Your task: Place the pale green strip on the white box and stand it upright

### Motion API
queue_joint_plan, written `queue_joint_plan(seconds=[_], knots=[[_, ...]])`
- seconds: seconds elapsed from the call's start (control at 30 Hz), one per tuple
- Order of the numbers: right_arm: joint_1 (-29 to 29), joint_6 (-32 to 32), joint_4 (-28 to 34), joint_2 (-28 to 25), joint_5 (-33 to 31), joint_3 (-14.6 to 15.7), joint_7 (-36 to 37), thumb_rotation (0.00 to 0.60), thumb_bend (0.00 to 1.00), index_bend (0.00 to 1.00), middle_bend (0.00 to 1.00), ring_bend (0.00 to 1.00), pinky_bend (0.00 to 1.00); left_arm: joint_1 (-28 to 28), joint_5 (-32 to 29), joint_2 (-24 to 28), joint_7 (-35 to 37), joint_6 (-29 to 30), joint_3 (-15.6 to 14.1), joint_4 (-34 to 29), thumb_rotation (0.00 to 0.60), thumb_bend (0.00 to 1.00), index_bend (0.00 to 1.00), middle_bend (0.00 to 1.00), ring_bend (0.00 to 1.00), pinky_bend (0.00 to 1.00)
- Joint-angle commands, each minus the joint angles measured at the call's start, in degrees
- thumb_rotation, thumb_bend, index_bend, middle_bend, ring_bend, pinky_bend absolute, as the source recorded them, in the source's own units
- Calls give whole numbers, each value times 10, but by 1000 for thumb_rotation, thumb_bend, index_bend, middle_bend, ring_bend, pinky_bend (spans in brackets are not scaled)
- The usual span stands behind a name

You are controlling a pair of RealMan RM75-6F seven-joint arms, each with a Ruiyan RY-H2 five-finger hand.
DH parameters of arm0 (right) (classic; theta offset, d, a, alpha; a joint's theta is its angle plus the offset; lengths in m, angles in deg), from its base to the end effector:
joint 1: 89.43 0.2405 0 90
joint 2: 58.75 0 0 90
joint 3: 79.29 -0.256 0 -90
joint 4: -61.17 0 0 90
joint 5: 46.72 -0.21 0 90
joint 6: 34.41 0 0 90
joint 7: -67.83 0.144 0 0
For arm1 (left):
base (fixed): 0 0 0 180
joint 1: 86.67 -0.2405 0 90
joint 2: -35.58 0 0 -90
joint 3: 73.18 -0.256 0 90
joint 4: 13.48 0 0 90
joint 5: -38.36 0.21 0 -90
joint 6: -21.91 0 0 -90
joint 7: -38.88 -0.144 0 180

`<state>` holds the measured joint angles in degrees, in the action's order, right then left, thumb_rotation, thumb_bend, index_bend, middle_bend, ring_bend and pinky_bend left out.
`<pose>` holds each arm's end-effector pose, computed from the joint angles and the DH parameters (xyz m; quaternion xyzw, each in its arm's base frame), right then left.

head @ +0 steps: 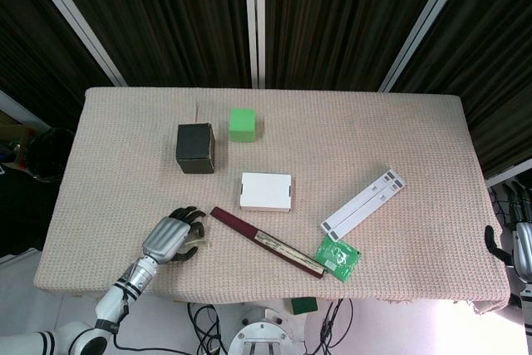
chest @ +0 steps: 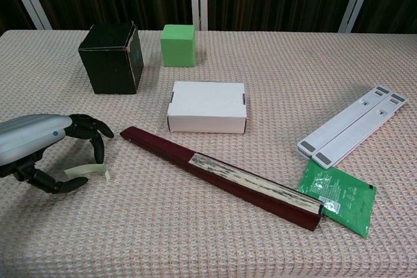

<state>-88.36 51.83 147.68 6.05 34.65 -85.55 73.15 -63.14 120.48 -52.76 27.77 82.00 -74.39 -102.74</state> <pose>-0.3456 -0.1714 0.1825 0.5340 -0.3985 0.3846 0.6388 -0.2142 0.2216 -0.0355 -0.7459 -0.4463 -0.3498 0.3493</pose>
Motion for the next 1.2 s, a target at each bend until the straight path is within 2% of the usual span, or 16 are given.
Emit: queue_joint_plan(seconds=[0.03,0.67,1.2], knots=[[0,0,-1,0,0,0,1,600,458,0,0,0,0,1,1,-1,-2,2,0,0,600,312,454,193,105,169],[-1,1,-7,1,-2,-2,8,600,458,0,0,0,0,7,-10,-3,-6,0,-1,2,600,315,517,193,105,170],[1,-5,-4,1,-3,-1,4,600,458,0,0,0,0,12,-15,0,2,-1,0,-2,600,419,569,204,105,170]])
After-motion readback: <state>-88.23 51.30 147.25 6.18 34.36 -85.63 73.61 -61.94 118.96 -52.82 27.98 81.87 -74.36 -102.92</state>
